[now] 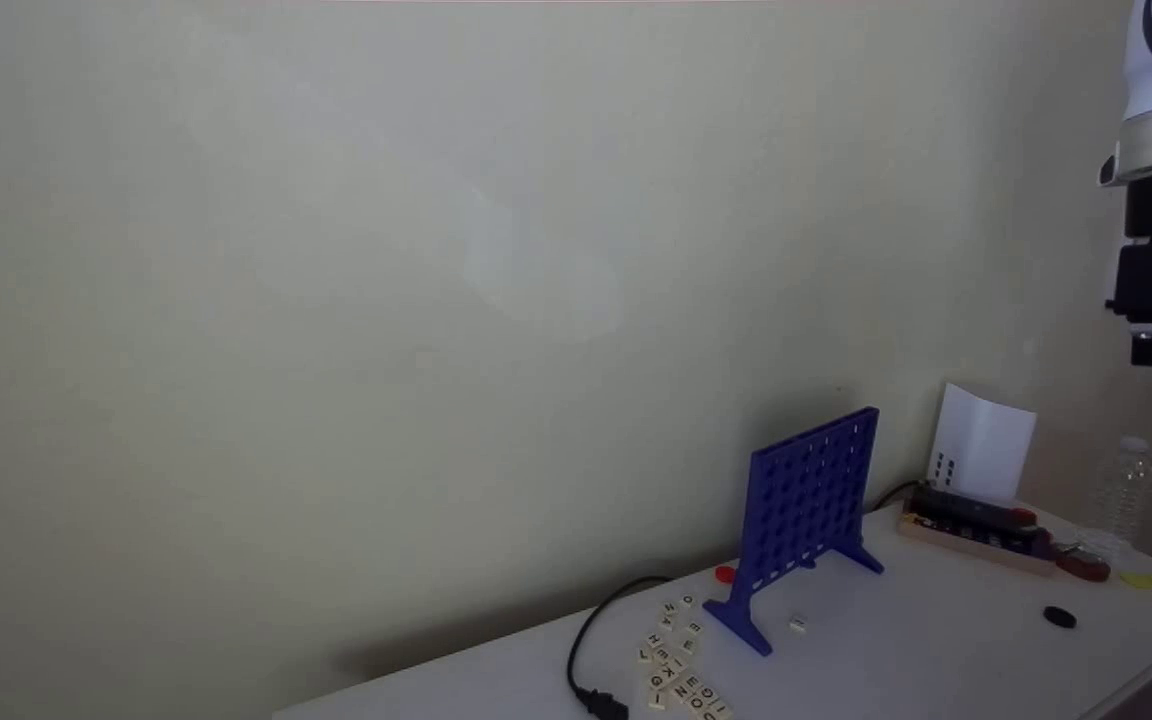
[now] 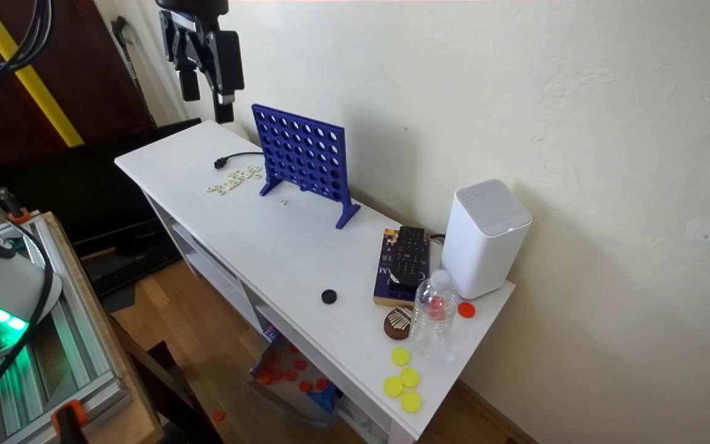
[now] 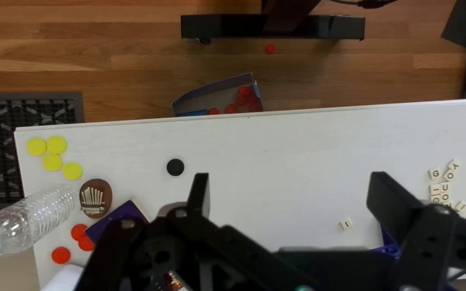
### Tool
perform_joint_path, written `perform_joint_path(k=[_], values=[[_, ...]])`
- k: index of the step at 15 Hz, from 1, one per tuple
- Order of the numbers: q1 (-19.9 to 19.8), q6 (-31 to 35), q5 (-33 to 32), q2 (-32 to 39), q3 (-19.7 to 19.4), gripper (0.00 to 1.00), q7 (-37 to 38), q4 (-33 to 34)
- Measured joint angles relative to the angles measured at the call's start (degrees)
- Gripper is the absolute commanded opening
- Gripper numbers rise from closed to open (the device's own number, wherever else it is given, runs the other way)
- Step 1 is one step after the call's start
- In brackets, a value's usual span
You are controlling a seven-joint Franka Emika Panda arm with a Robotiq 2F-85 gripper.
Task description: Put the black chip in the blue gameboard.
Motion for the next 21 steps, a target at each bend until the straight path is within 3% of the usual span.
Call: perform_joint_path(k=[7,11,16,21], values=[[-1.0,6.2,0.0,5.2,-2.6,1.0,-2.4,0.0],[-2.2,14.3,0.0,12.4,-4.5,1.0,-6.7,0.0],[-2.4,23.3,1.2,22.0,-4.0,1.0,-8.3,0.5],[-2.8,26.0,3.7,28.6,-2.7,1.0,-9.3,2.0]])
